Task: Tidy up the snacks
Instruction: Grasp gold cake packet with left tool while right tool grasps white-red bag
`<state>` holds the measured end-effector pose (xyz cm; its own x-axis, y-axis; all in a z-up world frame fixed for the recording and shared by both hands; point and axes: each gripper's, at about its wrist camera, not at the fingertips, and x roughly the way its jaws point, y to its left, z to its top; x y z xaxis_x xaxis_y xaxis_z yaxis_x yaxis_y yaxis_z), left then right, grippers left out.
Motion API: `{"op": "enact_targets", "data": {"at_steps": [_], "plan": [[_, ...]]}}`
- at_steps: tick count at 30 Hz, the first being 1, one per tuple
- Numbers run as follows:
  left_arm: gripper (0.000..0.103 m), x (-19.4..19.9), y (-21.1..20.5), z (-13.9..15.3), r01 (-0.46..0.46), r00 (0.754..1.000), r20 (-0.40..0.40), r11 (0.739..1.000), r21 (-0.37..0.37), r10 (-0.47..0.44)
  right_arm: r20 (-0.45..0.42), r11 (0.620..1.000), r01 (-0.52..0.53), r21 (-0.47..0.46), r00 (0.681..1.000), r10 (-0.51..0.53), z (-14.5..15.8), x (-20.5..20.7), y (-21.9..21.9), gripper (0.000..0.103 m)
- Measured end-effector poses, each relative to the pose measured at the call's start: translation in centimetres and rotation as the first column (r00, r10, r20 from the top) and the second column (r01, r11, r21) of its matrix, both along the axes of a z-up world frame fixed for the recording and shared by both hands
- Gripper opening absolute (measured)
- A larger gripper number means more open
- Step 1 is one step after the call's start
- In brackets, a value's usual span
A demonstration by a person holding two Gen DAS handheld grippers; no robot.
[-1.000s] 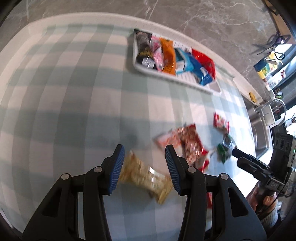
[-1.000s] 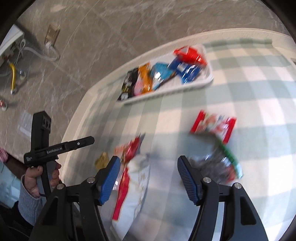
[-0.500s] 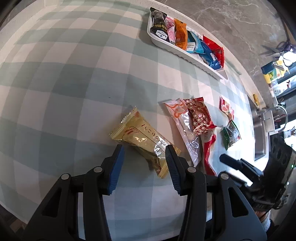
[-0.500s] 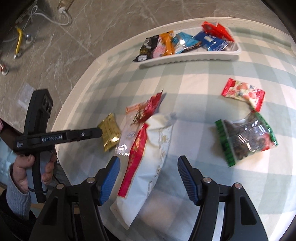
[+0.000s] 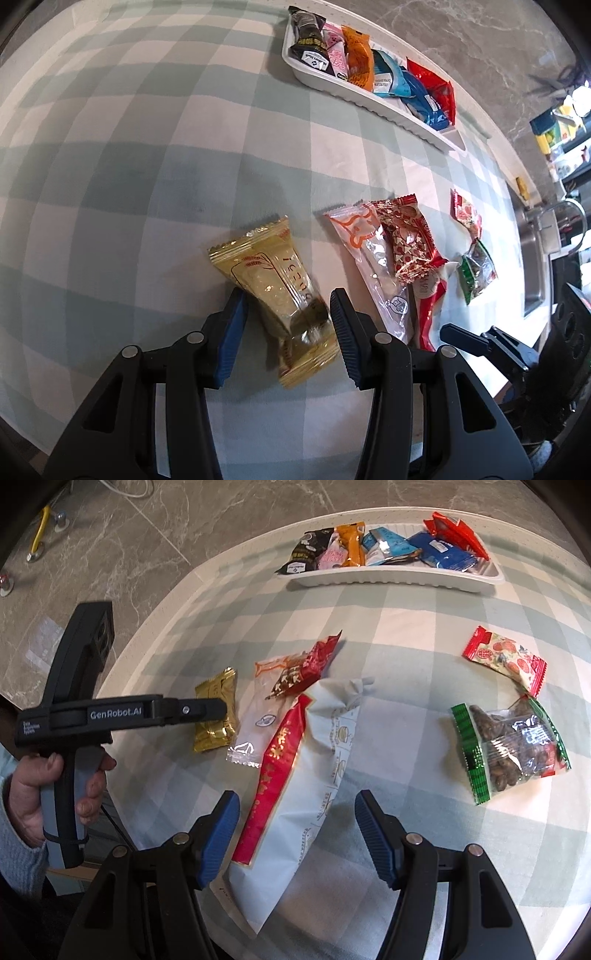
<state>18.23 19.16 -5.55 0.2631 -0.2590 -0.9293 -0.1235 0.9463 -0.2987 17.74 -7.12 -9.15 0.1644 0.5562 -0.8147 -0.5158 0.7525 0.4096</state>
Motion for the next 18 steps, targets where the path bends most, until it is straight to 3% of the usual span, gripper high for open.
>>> {"op": "enact_targets", "data": {"at_steps": [18], "plan": [[0.044,0.2,-2.2,-0.1,0.108,0.993,0.028,0.981,0.159,-0.114,0.041,0.996,-0.031,-0.086,0.999,0.034,-0.4,0.0,2.0,0.068]]}}
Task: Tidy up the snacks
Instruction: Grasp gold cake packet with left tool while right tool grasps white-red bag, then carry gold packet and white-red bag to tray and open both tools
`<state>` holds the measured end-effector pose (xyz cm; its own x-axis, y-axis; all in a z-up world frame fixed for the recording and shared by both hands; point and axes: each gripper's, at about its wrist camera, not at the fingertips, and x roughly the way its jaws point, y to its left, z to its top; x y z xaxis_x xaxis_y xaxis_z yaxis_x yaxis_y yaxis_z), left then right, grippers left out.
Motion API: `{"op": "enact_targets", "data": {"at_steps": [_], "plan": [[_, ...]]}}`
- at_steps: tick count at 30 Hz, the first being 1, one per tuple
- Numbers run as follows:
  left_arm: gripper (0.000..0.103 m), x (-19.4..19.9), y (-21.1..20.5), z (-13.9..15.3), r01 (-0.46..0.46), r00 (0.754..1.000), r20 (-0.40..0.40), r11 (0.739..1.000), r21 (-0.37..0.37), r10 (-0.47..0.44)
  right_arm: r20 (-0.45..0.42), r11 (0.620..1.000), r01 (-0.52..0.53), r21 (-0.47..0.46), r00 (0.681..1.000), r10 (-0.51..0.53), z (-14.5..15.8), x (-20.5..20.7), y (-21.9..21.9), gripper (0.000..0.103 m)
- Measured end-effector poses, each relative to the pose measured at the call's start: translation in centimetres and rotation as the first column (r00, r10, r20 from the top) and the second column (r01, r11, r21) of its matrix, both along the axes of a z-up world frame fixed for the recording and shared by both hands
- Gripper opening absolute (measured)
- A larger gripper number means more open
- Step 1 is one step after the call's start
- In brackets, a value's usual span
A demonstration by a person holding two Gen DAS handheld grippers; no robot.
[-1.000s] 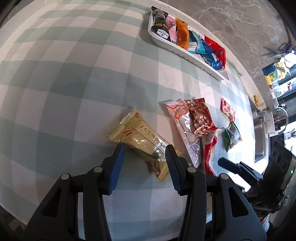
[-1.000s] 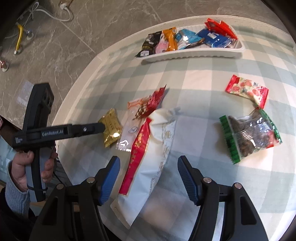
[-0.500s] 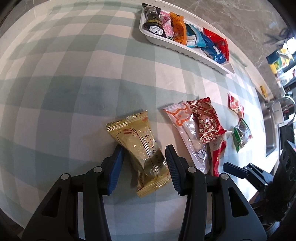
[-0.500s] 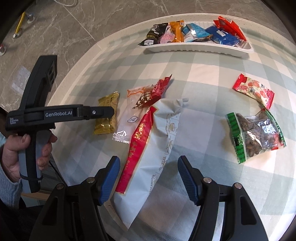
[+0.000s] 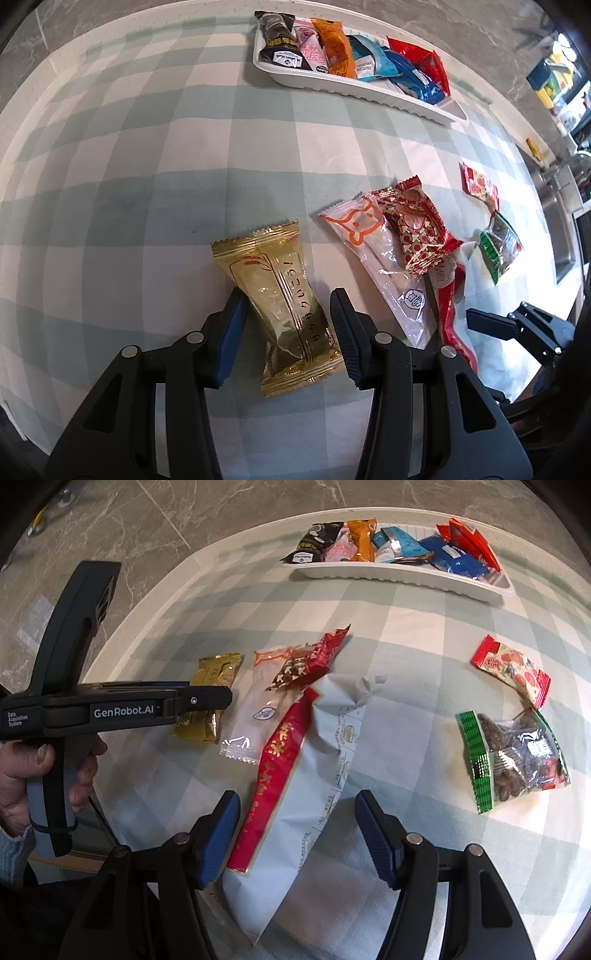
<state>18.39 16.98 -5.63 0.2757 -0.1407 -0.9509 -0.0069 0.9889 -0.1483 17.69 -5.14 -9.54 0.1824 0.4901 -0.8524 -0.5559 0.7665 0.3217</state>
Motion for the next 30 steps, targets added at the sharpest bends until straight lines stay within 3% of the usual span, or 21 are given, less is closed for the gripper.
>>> {"op": "enact_targets", "data": {"at_steps": [4,7,9,11,13,19,30], "plan": [[0.044,-0.1,-0.6,-0.1,0.019,1.000,0.011,0.999,0.026,-0.020,0.014,1.000,-0.016,-0.014,1.000,0.016,0.0,-0.2,0.3,0.061],[0.038,-0.3,-0.7,-0.1,0.025,0.999,0.031,0.999,0.049,-0.026,0.022,1.000,-0.016,-0.017,1.000,0.016,0.0,-0.2,0.2,0.055],[0.031,-0.5,-0.6,-0.1,0.028,0.999,0.040,0.998,0.059,-0.030,0.013,1.000,-0.010,0.002,1.000,0.010,-0.1,-0.1,-0.2,0.051],[0.030,-0.5,-0.4,-0.1,0.029,0.998,0.045,0.998,0.048,-0.031,-0.011,0.999,0.002,0.032,1.000,-0.002,-0.2,0.2,-0.8,0.041],[0.030,-0.6,-0.2,-0.1,0.032,0.998,0.048,0.999,0.039,-0.034,-0.051,0.996,0.025,0.080,0.999,-0.021,-0.4,0.6,-1.6,0.038],[0.030,-0.9,0.4,0.1,0.033,0.998,0.054,0.999,-0.003,-0.033,-0.159,0.972,0.107,0.209,0.984,-0.074,-0.9,1.6,-3.9,0.035],[0.030,-0.8,1.7,1.3,0.029,0.997,0.078,0.998,-0.048,-0.025,-0.269,0.915,0.222,0.336,0.954,-0.133,-1.0,2.5,-6.2,0.035]]}}
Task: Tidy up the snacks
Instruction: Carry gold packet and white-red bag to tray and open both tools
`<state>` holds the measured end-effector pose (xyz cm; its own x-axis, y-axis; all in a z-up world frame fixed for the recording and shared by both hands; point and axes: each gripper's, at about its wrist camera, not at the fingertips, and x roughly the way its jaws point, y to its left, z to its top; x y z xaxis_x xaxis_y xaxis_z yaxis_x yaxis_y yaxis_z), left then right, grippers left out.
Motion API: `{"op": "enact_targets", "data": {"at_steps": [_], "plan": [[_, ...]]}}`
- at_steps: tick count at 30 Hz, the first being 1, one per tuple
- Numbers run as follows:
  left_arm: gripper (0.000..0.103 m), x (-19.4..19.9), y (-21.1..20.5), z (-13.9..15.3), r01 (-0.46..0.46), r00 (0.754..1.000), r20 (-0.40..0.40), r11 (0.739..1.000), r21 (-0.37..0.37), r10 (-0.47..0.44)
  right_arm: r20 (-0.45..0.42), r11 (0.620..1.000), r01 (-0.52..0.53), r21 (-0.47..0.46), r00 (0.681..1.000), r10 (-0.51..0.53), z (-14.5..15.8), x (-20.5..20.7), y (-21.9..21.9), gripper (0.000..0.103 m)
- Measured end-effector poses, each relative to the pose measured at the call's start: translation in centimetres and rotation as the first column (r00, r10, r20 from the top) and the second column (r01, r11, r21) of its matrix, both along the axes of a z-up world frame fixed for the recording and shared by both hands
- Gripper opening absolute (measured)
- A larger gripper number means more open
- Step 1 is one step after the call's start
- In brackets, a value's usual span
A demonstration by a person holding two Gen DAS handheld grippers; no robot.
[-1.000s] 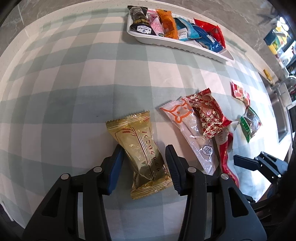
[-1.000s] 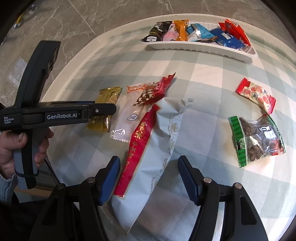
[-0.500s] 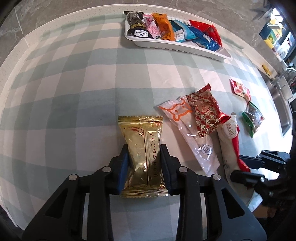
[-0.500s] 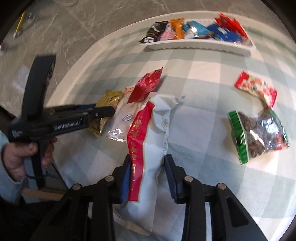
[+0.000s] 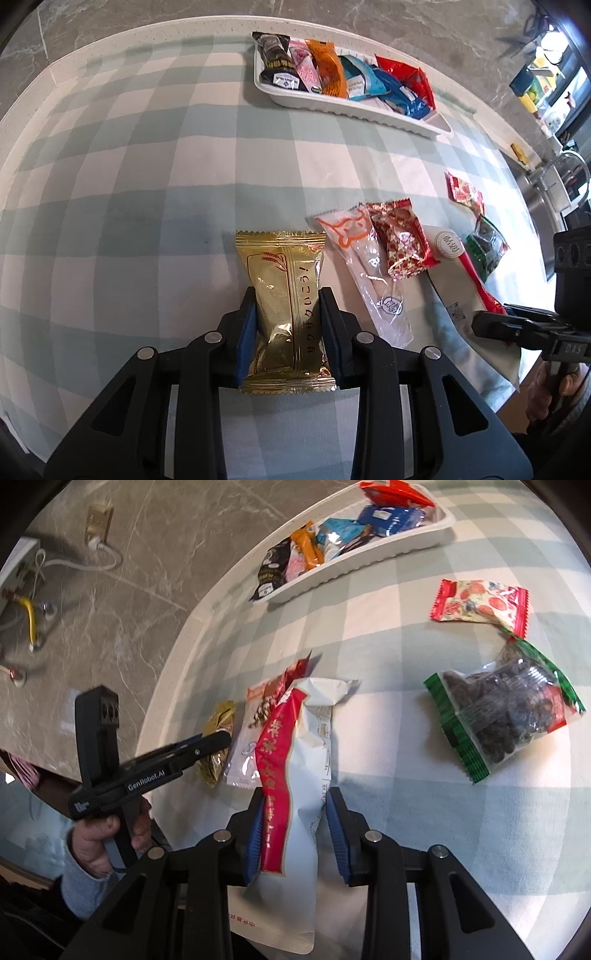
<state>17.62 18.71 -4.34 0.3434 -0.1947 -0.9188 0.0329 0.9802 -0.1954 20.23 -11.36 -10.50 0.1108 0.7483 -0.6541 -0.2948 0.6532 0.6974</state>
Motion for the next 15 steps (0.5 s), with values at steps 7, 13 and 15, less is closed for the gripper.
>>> {"op": "enact_targets", "data": {"at_steps": [7,13,15], "plan": [[0.030,0.8,0.6,0.8,-0.005,1.000,0.011,1.000,-0.027,0.005,-0.051,0.996,0.043,0.081,0.998,-0.039,-0.1,0.4,-0.9,0.035],[0.030,1.5,0.6,1.5,0.002,1.000,0.019,0.999,-0.047,-0.001,-0.085,0.986,0.080,0.149,0.994,-0.068,-0.2,0.8,-1.8,0.035],[0.030,1.9,0.6,1.7,0.005,1.000,0.023,0.998,-0.056,-0.004,-0.100,0.980,0.098,0.174,0.992,-0.082,-0.3,0.7,-2.5,0.035]]}}
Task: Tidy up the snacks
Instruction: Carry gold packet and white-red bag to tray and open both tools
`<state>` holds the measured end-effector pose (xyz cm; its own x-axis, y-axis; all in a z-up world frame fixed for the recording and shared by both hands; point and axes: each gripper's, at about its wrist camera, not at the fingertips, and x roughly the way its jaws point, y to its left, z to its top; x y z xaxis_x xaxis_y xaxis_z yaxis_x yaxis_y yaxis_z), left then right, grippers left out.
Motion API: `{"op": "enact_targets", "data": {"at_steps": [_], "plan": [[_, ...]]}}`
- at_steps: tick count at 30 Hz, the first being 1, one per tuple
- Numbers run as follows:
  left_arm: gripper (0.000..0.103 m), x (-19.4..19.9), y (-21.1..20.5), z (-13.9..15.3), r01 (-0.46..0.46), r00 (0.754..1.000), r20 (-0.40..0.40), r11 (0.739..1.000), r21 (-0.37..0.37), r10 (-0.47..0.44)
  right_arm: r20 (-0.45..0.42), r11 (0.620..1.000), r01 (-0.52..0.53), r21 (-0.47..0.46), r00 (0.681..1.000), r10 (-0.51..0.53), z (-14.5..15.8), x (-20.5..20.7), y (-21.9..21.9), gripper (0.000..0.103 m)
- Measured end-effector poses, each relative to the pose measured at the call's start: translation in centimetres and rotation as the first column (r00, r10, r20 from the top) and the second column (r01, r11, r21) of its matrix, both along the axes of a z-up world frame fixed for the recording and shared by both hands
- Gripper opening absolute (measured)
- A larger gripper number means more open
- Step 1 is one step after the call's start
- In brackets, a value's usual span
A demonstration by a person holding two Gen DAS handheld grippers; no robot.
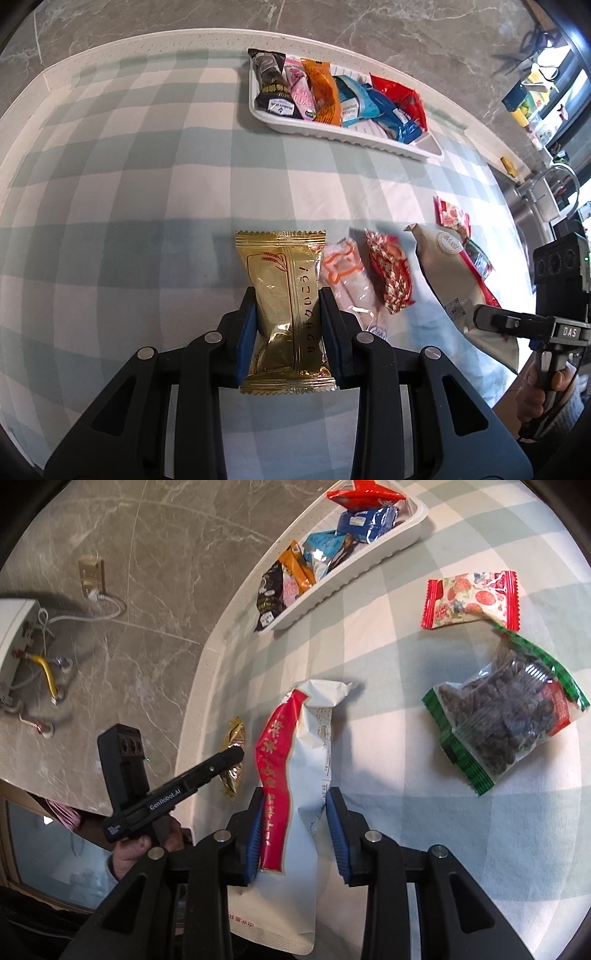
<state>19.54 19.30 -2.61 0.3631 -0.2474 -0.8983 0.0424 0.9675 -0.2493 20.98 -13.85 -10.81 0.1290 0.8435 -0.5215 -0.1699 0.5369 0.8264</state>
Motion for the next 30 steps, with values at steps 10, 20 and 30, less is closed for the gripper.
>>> {"op": "enact_targets", "data": {"at_steps": [10,20,30], "plan": [[0.030,2.9,-0.5,1.4,0.025,1.000,0.017,0.998,-0.059,-0.024,-0.030,0.991,0.090,0.103,0.996,-0.088,0.9,2.6,-1.8,0.035],[0.030,7.5,-1.6,2.5,0.068,0.997,0.040,0.992,-0.105,-0.064,0.005,0.981,0.143,0.129,0.989,-0.145,2.8,7.0,-2.4,0.035],[0.030,13.6,-2.5,3.2,0.094,0.994,0.060,0.988,-0.119,-0.087,0.022,0.976,0.166,0.143,0.985,-0.171,3.8,12.8,-2.4,0.035]]}}
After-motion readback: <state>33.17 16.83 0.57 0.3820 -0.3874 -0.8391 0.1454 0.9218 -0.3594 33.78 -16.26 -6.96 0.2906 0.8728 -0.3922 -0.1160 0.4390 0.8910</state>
